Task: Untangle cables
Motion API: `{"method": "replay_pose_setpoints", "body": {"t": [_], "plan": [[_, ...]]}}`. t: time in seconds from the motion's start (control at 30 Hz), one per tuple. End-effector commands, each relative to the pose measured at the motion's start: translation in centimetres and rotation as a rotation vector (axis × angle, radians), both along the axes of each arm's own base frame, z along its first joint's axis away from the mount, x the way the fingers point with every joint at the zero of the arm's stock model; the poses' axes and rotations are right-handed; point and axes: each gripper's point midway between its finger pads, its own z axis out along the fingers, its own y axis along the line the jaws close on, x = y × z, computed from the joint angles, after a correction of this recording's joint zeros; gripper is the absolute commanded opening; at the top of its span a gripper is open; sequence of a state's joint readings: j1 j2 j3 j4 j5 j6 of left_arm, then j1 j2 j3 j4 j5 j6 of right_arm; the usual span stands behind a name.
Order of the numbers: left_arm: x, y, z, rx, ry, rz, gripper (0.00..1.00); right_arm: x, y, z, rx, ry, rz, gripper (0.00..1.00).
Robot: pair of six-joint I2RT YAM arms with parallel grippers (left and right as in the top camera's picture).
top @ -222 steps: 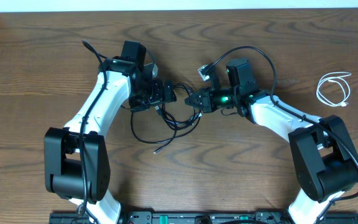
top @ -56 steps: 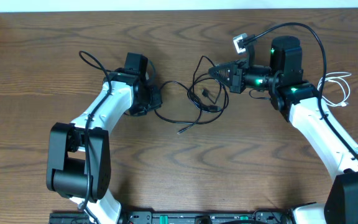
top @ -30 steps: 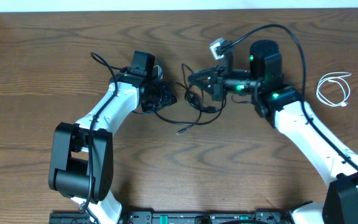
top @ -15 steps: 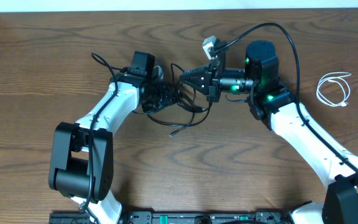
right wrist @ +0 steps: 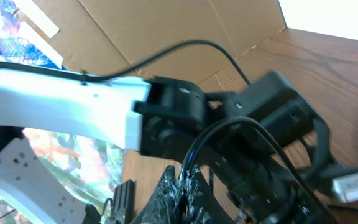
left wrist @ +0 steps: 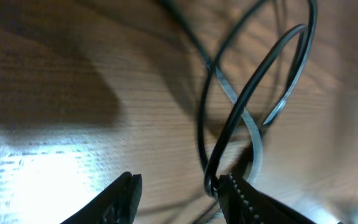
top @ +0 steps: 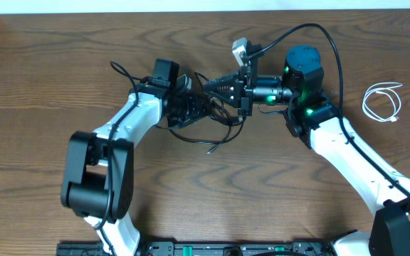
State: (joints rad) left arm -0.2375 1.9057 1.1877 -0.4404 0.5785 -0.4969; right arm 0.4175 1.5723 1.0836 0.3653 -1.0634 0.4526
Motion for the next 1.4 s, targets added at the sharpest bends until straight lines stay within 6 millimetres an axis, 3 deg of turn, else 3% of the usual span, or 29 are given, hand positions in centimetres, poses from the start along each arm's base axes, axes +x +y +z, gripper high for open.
{"method": "replay_pose_setpoints", "body": {"t": [0.0, 0.03, 0.1, 0.27, 0.43, 0.57, 0.67, 0.83, 0.87, 0.97, 1.37], "plan": [[-0.5, -0.1, -1.8, 0.001, 0.042, -0.014, 0.35, -0.8, 0.0, 1.7, 0.024, -0.017, 0.027, 0.02], [-0.6, 0.0, -2.2, 0.013, 0.034, -0.035, 0.25, -0.8, -0.1, 1.7, 0.023, -0.016, 0.027, 0.02], [-0.5, 0.8, -2.6, 0.054, 0.030, -0.032, 0.20, -0.6, -0.3, 1.7, 0.023, -0.015, 0.022, 0.02], [-0.9, 4.1, -4.0, 0.215, 0.062, 0.022, 0.19, 0.8, -1.9, 1.6, 0.022, -0.013, -0.025, 0.01], [-2.0, 7.4, -4.9, 0.349, 0.125, 0.066, 0.19, 3.1, -4.8, 1.2, 0.017, 0.044, -0.112, 0.01], [-2.5, 8.5, -5.0, 0.363, 0.155, 0.079, 0.20, 4.8, -7.4, 0.9, 0.020, 0.113, -0.186, 0.01], [-2.5, 7.6, -4.6, 0.281, 0.156, 0.053, 0.24, 5.8, -9.1, 0.4, 0.020, 0.176, -0.234, 0.02], [-2.0, 3.6, -2.4, -0.006, 0.125, -0.018, 0.57, 6.1, -10.1, -0.7, 0.003, 0.251, -0.261, 0.01], [-1.8, 2.6, -1.7, -0.069, 0.116, -0.031, 0.59, 6.1, -10.1, -0.9, 0.000, 0.260, -0.263, 0.01], [-1.3, 1.2, -0.8, -0.144, 0.086, -0.053, 0.59, 6.0, -10.1, -1.1, -0.003, 0.273, -0.263, 0.01], [-1.1, 2.8, -4.7, 0.187, 0.118, 0.088, 0.58, 5.0, -10.2, -0.5, 0.014, 0.257, -0.191, 0.01]]}}
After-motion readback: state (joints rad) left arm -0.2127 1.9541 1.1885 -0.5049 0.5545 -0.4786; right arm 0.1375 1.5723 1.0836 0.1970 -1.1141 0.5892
